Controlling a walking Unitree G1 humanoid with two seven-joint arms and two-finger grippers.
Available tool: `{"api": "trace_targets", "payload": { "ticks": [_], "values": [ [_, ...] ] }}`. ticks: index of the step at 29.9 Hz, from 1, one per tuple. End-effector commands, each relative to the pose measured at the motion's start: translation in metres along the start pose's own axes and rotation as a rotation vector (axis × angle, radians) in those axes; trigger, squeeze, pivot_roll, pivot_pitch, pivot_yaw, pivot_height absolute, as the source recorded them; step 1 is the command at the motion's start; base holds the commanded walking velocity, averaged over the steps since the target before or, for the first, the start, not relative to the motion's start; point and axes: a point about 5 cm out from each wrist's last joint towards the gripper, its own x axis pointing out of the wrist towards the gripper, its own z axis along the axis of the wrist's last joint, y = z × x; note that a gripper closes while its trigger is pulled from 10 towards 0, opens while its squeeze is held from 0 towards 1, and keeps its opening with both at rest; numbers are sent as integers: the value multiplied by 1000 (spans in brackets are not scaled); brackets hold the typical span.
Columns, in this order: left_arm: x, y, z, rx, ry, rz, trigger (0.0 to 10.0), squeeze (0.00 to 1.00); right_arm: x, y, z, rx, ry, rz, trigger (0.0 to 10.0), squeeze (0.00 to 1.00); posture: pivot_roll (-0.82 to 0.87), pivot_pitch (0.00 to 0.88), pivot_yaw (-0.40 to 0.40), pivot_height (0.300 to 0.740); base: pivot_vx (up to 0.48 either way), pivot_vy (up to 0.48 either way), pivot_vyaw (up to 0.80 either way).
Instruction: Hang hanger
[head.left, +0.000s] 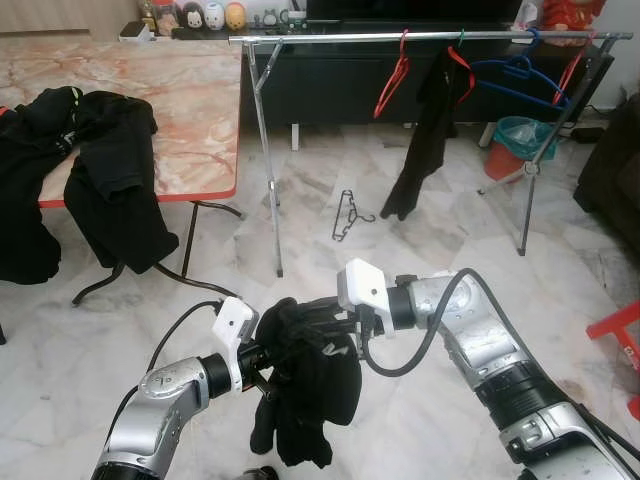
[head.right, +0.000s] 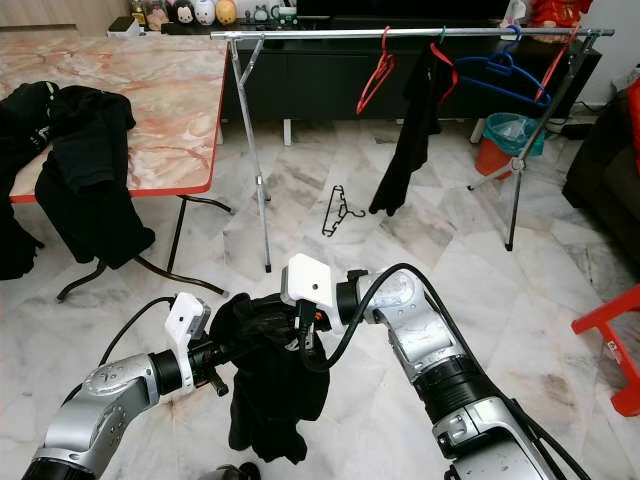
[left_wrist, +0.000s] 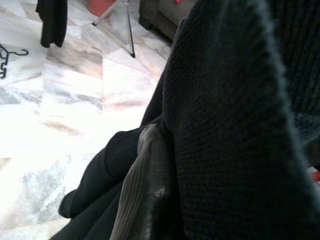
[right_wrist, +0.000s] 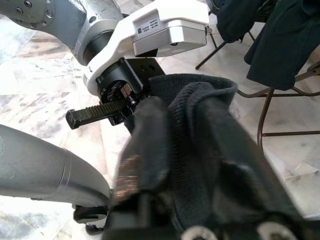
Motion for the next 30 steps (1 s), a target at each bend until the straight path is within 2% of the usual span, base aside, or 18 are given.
{"api": "trace_targets", "payload": {
  "ticks": [1, 7, 11, 16, 18, 20, 23, 24, 25, 26, 27, 29, 30],
  "values": [
    [1, -1, 3, 31, -5, -1, 0, 0, -1, -2, 6, -19, -19, -8, 10000, 1000, 31, 60, -26, 740, 0, 0, 0],
    [2, 0, 2, 37, 0, 14, 0, 0, -3, -1, 5, -10, -24, -25, 10000, 1000, 29, 60, -24, 740, 0, 0, 0],
    [1, 5, -1, 52, 13, 54, 0, 0, -13, -1, 7, 22, -84, -101, 10000, 1000, 25, 62, -22, 740, 0, 0, 0],
    [1, 7, -2, 61, 16, 74, 0, 0, -18, 8, 9, 59, -143, -108, 10000, 1000, 18, 64, -19, 740, 0, 0, 0],
    [2, 11, -4, 70, 17, 111, 0, 0, -23, 16, 2, 91, -140, -130, 10000, 1000, 14, 63, -19, 740, 0, 0, 0],
    [2, 13, -4, 80, 18, 136, 0, 0, -26, 16, 0, 108, -143, -167, 10000, 1000, 13, 65, -20, 740, 0, 0, 0],
    [1, 25, -3, 116, 20, 256, 0, 0, -35, 13, -8, 131, -121, -272, 10000, 957, 12, 65, -21, 740, 0, 0, 0],
    [0, 30, -1, 127, 14, 298, 1451, 0, -39, 11, -11, 130, -110, -315, 10000, 0, 8, 68, -21, 740, 0, 0, 0],
    [-4, 40, 3, 145, -12, 399, 7216, 0, -50, 2, -24, 176, -64, -506, 10000, 0, 4, 68, -21, 740, 0, 0, 0],
    [-6, 44, 4, 147, -20, 434, 7216, 0, -55, -1, -30, 198, -43, -583, 10000, 0, 4, 68, -21, 740, 0, 0, 0],
    [-7, 46, 6, 147, -31, 455, 10000, 0, -60, -3, -36, 224, -21, -645, 10000, 0, 4, 68, -21, 740, 0, 0, 0],
    [-8, 48, 9, 138, -49, 467, 10000, 0, -68, -4, -47, 289, 19, -750, 10000, 0, 2, 68, -20, 740, 0, 0, 0],
    [-8, 50, 11, 137, -59, 476, 10000, 0, -74, -5, -59, 362, 64, -835, 10000, 0, 0, 68, -20, 740, 0, 0, 0]
  ]
}}
